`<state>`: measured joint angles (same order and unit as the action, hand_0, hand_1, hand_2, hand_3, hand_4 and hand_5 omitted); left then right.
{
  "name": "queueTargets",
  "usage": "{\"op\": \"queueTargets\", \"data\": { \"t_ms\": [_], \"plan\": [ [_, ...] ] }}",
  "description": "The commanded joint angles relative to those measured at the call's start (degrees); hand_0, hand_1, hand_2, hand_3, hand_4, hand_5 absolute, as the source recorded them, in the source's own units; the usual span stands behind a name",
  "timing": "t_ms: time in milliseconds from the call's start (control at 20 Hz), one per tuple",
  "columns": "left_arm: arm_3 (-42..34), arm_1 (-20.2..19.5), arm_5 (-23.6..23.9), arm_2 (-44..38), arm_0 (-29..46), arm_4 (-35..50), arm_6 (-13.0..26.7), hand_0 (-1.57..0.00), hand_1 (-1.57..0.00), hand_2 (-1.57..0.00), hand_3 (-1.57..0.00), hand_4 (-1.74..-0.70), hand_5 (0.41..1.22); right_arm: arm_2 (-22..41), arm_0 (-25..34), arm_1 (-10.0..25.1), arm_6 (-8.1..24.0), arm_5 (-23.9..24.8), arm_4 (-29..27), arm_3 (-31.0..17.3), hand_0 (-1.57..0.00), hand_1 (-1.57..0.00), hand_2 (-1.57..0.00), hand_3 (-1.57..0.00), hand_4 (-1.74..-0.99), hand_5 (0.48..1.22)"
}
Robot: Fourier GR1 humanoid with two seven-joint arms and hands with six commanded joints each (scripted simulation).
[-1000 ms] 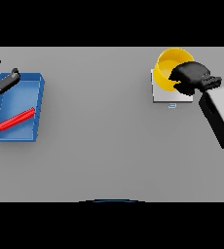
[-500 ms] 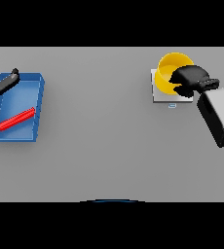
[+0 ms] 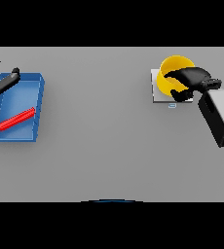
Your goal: Pick up the red beaker and tilt it to pour out 1 green nut into yellow bowl. Pick up the yellow bowl and place it on the metallic measuring scale.
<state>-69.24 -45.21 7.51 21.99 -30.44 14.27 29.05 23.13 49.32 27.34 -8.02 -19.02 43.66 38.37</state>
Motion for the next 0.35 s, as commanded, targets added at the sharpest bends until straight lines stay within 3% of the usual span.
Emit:
{"op": "queueTargets", "data": {
  "t_ms": [0,300],
  "plan": [
    [-1.06,-0.49,0.10,-0.17,0.45,0.31,0.24,0.00,0.00,0.00,0.00,-0.83,0.750,0.58,-0.08,0.31,-0.61,0.07,0.55,0.06,-0.25,-0.24,-0.19,-0.16,-1.448,0.824],
    [-1.94,0.00,0.84,0.30,1.01,0.02,0.02,0.00,0.00,0.00,0.00,-0.83,0.760,1.17,0.00,0.80,0.56,-1.50,1.07,0.00,-0.06,-0.06,-0.05,-0.04,-1.390,0.779]
  ]
}}
